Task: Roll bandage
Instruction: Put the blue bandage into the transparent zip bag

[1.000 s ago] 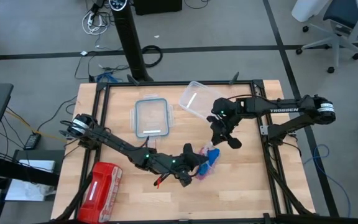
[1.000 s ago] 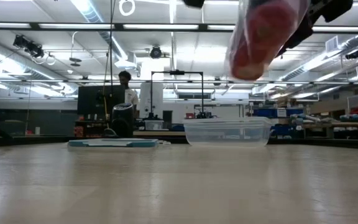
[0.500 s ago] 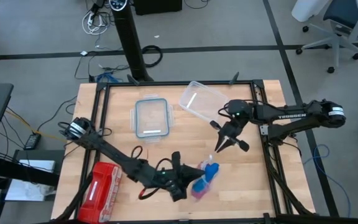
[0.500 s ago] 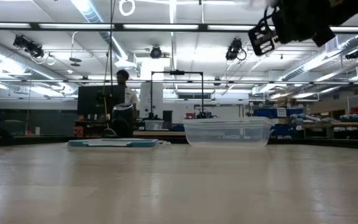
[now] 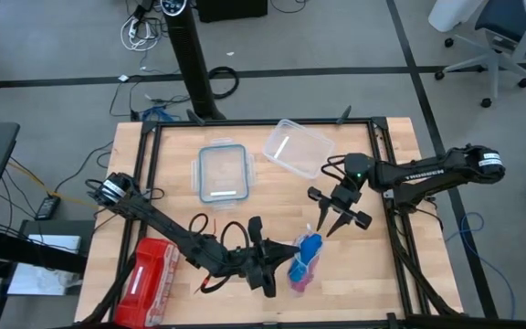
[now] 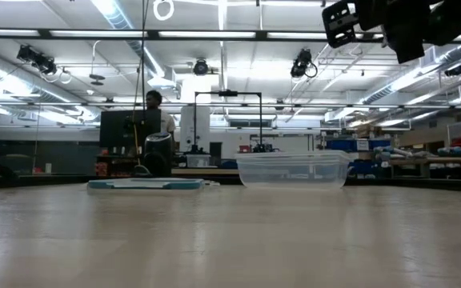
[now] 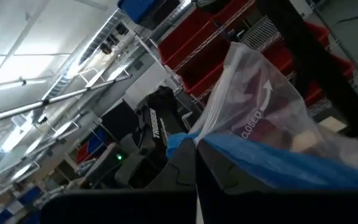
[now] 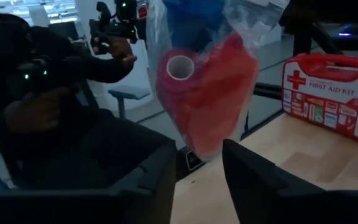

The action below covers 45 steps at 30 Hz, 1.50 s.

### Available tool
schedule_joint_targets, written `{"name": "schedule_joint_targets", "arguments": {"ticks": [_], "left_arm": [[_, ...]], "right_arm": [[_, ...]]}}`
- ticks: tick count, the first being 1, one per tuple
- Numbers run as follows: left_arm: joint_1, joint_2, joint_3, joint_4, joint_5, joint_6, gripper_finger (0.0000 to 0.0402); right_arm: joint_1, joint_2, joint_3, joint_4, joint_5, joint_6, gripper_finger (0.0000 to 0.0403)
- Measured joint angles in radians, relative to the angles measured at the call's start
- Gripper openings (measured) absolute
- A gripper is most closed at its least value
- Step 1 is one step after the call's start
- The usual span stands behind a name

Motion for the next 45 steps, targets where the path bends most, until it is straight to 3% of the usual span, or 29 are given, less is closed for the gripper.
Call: {"name": "schedule_joint_targets", "arguments": {"ticks": [7,19,29,41,45], "left_arm": [[0.017,0.000,0.000,0.000,0.029,-0.107,0.0000],[0.062,0.000,0.000,0.069,0.183,-0.234,0.0000],[0.088,0.014,0.000,0.066,0.185,-0.256,0.0000],[0.088,0.023,0.000,0.064,0.208,-0.302,0.0000],[0.088,0.023,0.000,0.059,0.208,-0.304,0.0000]], "right_arm": [[0.033,0.001,0.000,0.067,0.077,-0.003,0.0165],[0.095,0.001,0.000,0.114,0.131,-0.070,0.0162],[0.124,0.002,0.000,0.185,0.137,-0.012,0.0160],[0.053,0.002,0.000,0.174,0.183,0.006,0.0158],[0.059,0.004,0.000,0.183,0.151,0.014,0.0157]]}}
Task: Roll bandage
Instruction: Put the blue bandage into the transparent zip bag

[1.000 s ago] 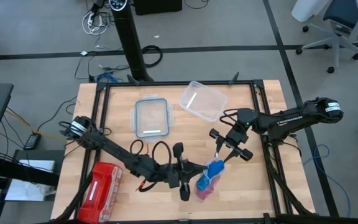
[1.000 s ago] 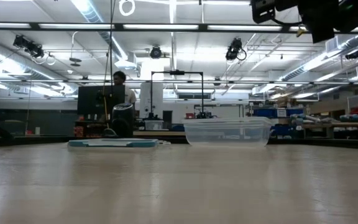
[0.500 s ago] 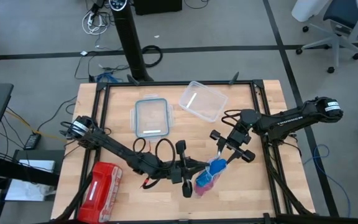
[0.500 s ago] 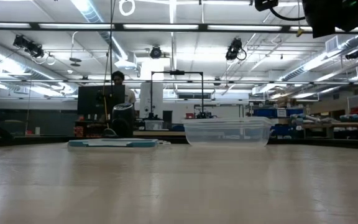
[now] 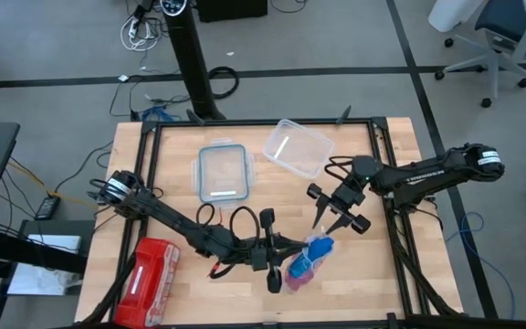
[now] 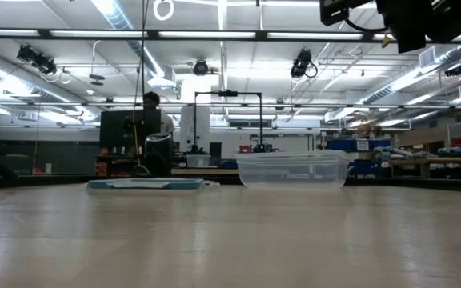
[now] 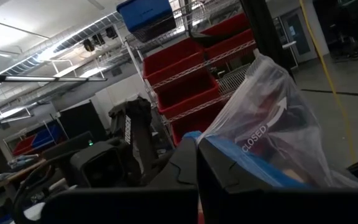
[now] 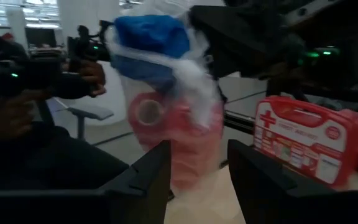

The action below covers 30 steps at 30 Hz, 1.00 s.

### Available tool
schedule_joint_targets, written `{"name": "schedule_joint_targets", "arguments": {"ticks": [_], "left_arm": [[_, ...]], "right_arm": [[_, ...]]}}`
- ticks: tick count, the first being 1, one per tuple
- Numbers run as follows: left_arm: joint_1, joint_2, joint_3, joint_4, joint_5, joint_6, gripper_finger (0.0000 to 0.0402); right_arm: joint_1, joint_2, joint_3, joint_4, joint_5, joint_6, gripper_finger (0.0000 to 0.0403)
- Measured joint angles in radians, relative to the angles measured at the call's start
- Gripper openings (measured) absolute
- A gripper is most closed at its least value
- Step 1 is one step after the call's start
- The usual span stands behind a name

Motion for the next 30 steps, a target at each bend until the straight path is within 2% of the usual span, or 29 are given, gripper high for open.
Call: {"name": "schedule_joint_targets", "arguments": {"ticks": [12,17,22,26,30], "left_arm": [[0.004,0.000,0.000,-0.025,-0.007,-0.001,0.0000],[0.014,0.000,0.000,-0.031,-0.019,-0.001,0.0000],[0.023,0.002,0.000,-0.044,-0.019,-0.002,0.0000],[0.024,0.005,0.000,-0.045,-0.019,-0.002,0.0000],[0.023,0.005,0.000,-0.042,-0.020,-0.002,0.0000]], "right_arm": [[0.035,0.000,0.000,0.041,-0.015,0.012,0.0156],[0.054,0.000,0.000,0.048,0.068,0.012,0.0155],[0.067,0.001,0.000,0.048,0.080,0.002,0.0147],[0.066,0.001,0.000,0.046,0.081,-0.007,0.0106],[0.064,0.001,0.000,0.036,0.062,-0.023,0.0033]]}}
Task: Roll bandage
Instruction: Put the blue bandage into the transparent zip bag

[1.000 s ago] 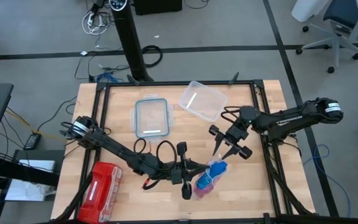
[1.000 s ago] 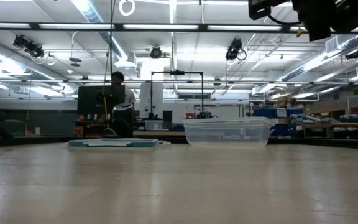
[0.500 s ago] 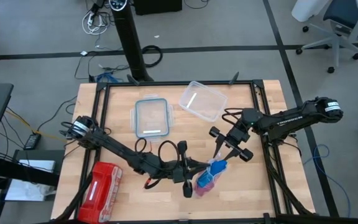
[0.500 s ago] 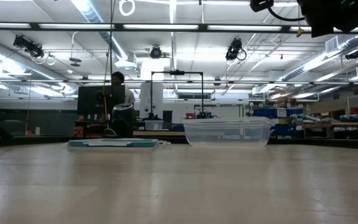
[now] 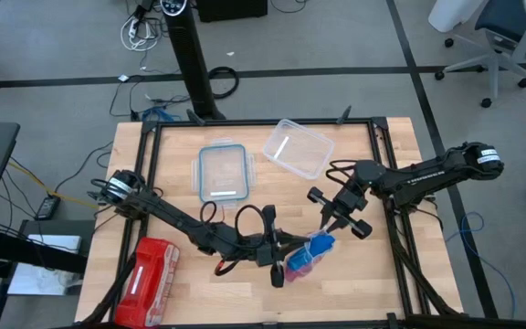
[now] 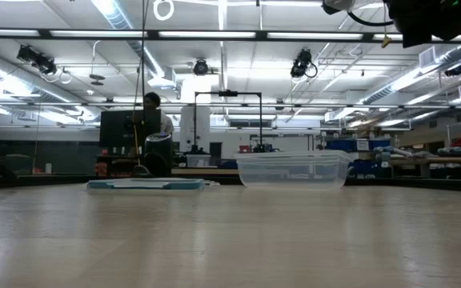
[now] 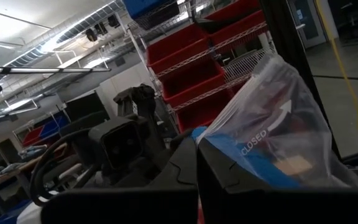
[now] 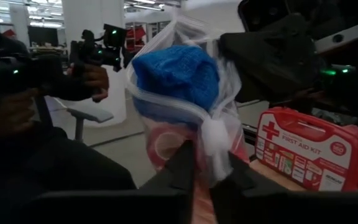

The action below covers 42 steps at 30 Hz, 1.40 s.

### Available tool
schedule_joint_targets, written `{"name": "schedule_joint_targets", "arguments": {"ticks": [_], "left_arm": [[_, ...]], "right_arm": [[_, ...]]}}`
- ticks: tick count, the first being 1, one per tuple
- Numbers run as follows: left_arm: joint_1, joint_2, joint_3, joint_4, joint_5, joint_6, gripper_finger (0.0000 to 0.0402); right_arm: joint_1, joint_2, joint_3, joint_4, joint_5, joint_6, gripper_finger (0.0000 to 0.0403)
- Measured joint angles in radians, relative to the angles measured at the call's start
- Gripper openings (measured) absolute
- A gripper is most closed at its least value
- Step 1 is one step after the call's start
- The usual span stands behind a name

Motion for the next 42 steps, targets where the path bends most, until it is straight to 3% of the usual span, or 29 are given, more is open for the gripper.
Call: {"name": "schedule_joint_targets", "arguments": {"ticks": [2,7,11,15,25,31,37,39,42], "left_arm": [[0.000,0.000,0.000,0.002,0.000,0.000,0.0000],[0.000,0.000,0.000,0.003,-0.009,-0.026,0.0001],[-0.008,0.000,0.000,0.046,-0.115,-0.055,0.0013],[-0.024,-0.002,-0.001,0.090,-0.191,-0.051,0.0051],[-0.057,-0.015,0.001,0.230,-0.409,-0.002,0.0191],[-0.108,-0.018,0.038,0.155,-0.629,-0.006,0.0207],[-0.139,-0.018,0.057,-0.120,-0.765,-0.285,0.0195],[-0.142,-0.017,0.057,-0.250,-0.759,-0.444,0.0190],[-0.136,-0.017,0.057,-0.454,-0.665,-0.697,0.0184]], "right_arm": [[-0.006,0.000,0.000,-0.004,-0.017,-0.004,0.0009],[-0.031,0.000,0.000,-0.006,-0.035,0.016,0.0005],[-0.068,-0.008,0.000,-0.023,-0.056,0.037,0.0003],[-0.106,-0.020,0.002,-0.077,-0.056,0.034,0.0002],[-0.164,-0.031,0.001,-0.202,-0.056,0.015,0.0001],[-0.237,-0.056,0.001,-0.354,-0.002,-0.032,0.0000],[-0.297,-0.066,0.036,-0.660,0.118,-0.141,0.0000],[-0.309,-0.067,0.066,-0.785,0.170,-0.175,0.0000],[-0.315,-0.067,0.114,-0.946,0.237,-0.210,0.0000]]}}
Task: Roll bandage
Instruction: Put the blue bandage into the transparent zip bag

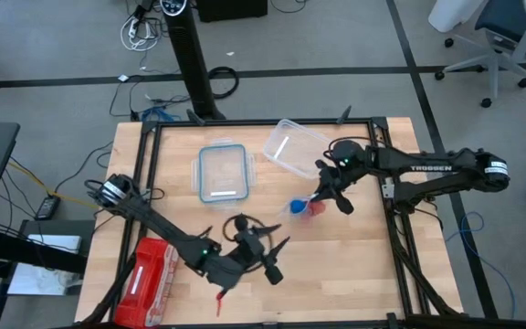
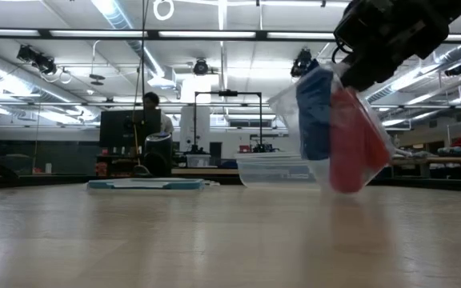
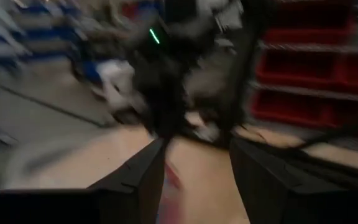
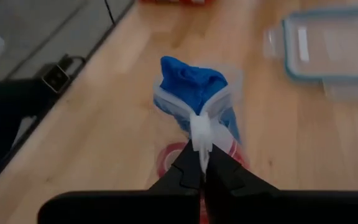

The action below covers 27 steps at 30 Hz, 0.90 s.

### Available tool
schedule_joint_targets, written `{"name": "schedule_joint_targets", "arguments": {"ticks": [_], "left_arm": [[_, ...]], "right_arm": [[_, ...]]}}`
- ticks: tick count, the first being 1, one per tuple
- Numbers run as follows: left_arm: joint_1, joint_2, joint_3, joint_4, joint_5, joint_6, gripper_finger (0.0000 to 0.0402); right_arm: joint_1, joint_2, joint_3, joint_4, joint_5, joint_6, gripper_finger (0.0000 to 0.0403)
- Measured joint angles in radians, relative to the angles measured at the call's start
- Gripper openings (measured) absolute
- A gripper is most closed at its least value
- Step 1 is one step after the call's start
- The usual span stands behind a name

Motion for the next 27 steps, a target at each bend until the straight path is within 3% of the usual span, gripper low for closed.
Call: {"name": "schedule_joint_targets", "arguments": {"ticks": [4,11,14,19,27], "left_arm": [[0.047,0.000,0.000,-0.215,0.221,-0.272,0.0174],[0.148,0.001,-0.001,-0.406,0.590,-0.458,0.0156],[0.182,0.001,-0.001,-0.482,0.624,-0.461,0.0152],[0.231,0.001,-0.002,-0.588,0.615,-0.485,0.0151],[0.290,0.001,-0.002,-0.757,0.563,-0.471,0.0151]], "right_arm": [[0.012,-0.011,0.035,-0.102,0.018,0.012,0.0000],[0.043,-0.044,0.046,-0.171,0.029,0.090,0.0000],[0.060,-0.059,0.046,-0.178,0.056,0.125,0.0000],[0.082,-0.103,0.046,-0.200,0.189,0.153,0.0000],[0.082,-0.198,0.046,-0.179,0.216,0.210,0.0000]]}}
